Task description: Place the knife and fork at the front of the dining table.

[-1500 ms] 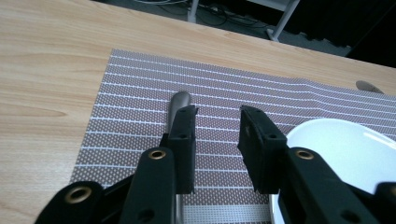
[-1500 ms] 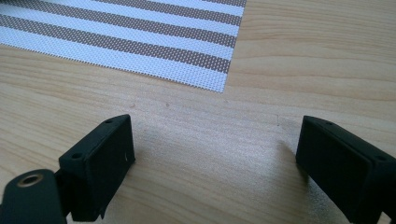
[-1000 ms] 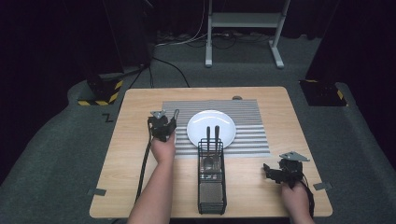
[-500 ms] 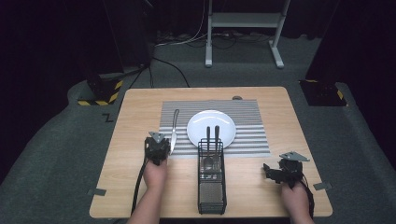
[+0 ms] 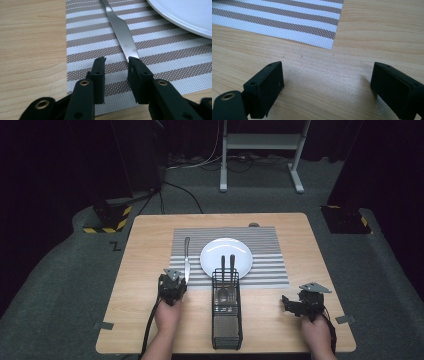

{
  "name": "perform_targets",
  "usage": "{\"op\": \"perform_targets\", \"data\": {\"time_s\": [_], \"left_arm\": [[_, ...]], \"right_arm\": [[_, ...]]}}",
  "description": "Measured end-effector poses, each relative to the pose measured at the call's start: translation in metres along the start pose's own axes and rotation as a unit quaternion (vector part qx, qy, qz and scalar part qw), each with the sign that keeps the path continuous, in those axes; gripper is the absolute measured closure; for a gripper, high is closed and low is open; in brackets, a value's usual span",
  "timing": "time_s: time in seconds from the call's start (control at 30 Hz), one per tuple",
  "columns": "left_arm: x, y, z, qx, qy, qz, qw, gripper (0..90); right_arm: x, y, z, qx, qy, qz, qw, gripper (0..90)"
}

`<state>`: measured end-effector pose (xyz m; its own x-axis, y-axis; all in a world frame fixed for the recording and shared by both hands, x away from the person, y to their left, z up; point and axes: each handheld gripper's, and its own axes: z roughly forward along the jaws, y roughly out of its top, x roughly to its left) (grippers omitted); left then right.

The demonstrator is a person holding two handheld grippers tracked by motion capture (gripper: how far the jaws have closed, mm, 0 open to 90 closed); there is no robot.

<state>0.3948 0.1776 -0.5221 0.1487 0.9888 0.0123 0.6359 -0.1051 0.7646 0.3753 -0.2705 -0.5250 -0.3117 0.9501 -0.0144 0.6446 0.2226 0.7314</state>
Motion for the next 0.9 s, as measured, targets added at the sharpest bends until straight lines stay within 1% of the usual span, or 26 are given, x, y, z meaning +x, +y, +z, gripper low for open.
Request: {"op": "perform_targets", "data": {"time_s": [0.03,0.07,0.13,0.17,0.23,0.27,0.3,0.33,0.37,0.4,0.43,0.47,0.5,0.53,0.57,0.6,0.63,0.67,0.7,0.73,0.77,0.8,0.83,0.87,0.9], "left_arm": [[0.002,-0.001,-0.002,-0.002,0.0,-0.001,1.0,61.5],[0.004,-0.002,-0.005,-0.004,0.002,0.0,1.0,61.5],[0.01,-0.004,-0.011,-0.009,0.011,0.004,0.9999,55.9],[0.013,-0.006,-0.015,-0.011,0.013,0.002,0.9998,53.0],[0.02,-0.011,-0.021,-0.011,0.028,0.004,0.9995,46.4],[0.027,-0.016,-0.026,-0.004,0.036,0.002,0.9993,39.5],[0.027,-0.016,-0.026,-0.004,0.036,0.002,0.9993,36.0],[0.033,-0.022,-0.029,0.014,0.031,0.001,0.9994,32.2],[0.033,-0.022,-0.029,0.014,0.031,0.001,0.9994,28.9],[0.04,-0.028,-0.033,0.03,0.025,-0.001,0.9992,24.8],[0.04,-0.028,-0.033,0.03,0.025,-0.001,0.9992,20.9],[0.045,-0.034,-0.038,0.042,0.023,-0.007,0.9988,18.0],[0.045,-0.034,-0.038,0.042,0.023,-0.007,0.9988,16.3],[0.048,-0.036,-0.041,0.045,0.021,-0.005,0.9987,16.3],[0.051,-0.039,-0.043,0.047,0.018,-0.007,0.9987,14.5],[0.054,-0.041,-0.045,0.048,0.014,-0.014,0.9987,14.5],[0.057,-0.043,-0.046,0.049,0.011,-0.021,0.9985,14.2],[0.059,-0.045,-0.048,0.048,0.014,-0.019,0.9986,14.1],[0.06,-0.047,-0.049,0.044,0.013,-0.02,0.9987,14.1],[0.062,-0.049,-0.05,0.041,0.008,-0.019,0.9989,14.2],[0.062,-0.05,-0.05,0.035,0.007,-0.022,0.9991,14.2],[0.062,-0.051,-0.051,0.034,0.009,-0.021,0.9991,14.0],[0.061,-0.051,-0.051,0.035,0.011,-0.022,0.9991,13.9],[0.06,-0.051,-0.051,0.032,0.014,-0.023,0.9991,13.9],[0.06,-0.052,-0.051,0.028,0.016,-0.025,0.9992,14.0]], "right_arm": [[0.0,0.0,0.0,0.0,-0.001,0.0,1.0,10.9],[0.0,0.0,0.0,0.0,-0.001,0.0,1.0,10.9],[0.0,0.0,0.0,0.0,0.0,0.0,1.0,11.0],[0.0,0.0,0.0,0.0,0.0,0.0,1.0,11.0],[0.0,0.0,0.0,-0.001,0.001,-0.002,1.0,11.2],[0.0,0.0,0.0,-0.001,0.002,-0.001,1.0,11.3],[0.0,0.0,0.0,-0.001,0.002,-0.001,1.0,11.3],[-0.001,-0.001,-0.001,0.0,0.003,0.001,1.0,12.3],[-0.001,-0.001,-0.001,-0.001,0.003,0.001,1.0,12.7],[-0.001,-0.001,-0.002,-0.002,0.005,-0.001,1.0,13.4],[-0.001,-0.001,-0.002,-0.002,0.005,-0.001,1.0,13.4],[0.001,-0.001,-0.003,-0.002,0.004,-0.006,1.0,13.9],[0.001,-0.001,-0.003,-0.002,0.004,-0.006,1.0,13.9],[0.002,-0.002,-0.003,-0.005,0.004,-0.011,0.9999,14.0],[0.006,-0.002,-0.005,-0.015,0.0,-0.014,0.9998,14.3],[0.006,-0.002,-0.005,-0.015,0.0,-0.014,0.9998,14.3],[0.01,-0.001,-0.007,-0.028,-0.001,-0.018,0.9994,14.4],[0.01,-0.001,-0.007,-0.028,-0.001,-0.018,0.9994,14.4],[0.012,0.0,-0.01,-0.036,0.0,-0.019,0.9992,14.4],[0.016,0.004,-0.014,-0.05,0.015,-0.022,0.9984,14.0],[0.016,0.004,-0.014,-0.05,0.015,-0.022,0.9984,14.0],[0.021,0.006,-0.019,-0.068,0.018,-0.026,0.9972,13.9],[0.024,0.007,-0.021,-0.077,0.022,-0.028,0.9964,13.5],[0.024,0.007,-0.021,-0.077,0.022,-0.028,0.9964,13.5],[0.028,0.009,-0.027,-0.092,0.029,-0.032,0.9948,13.3]]}}
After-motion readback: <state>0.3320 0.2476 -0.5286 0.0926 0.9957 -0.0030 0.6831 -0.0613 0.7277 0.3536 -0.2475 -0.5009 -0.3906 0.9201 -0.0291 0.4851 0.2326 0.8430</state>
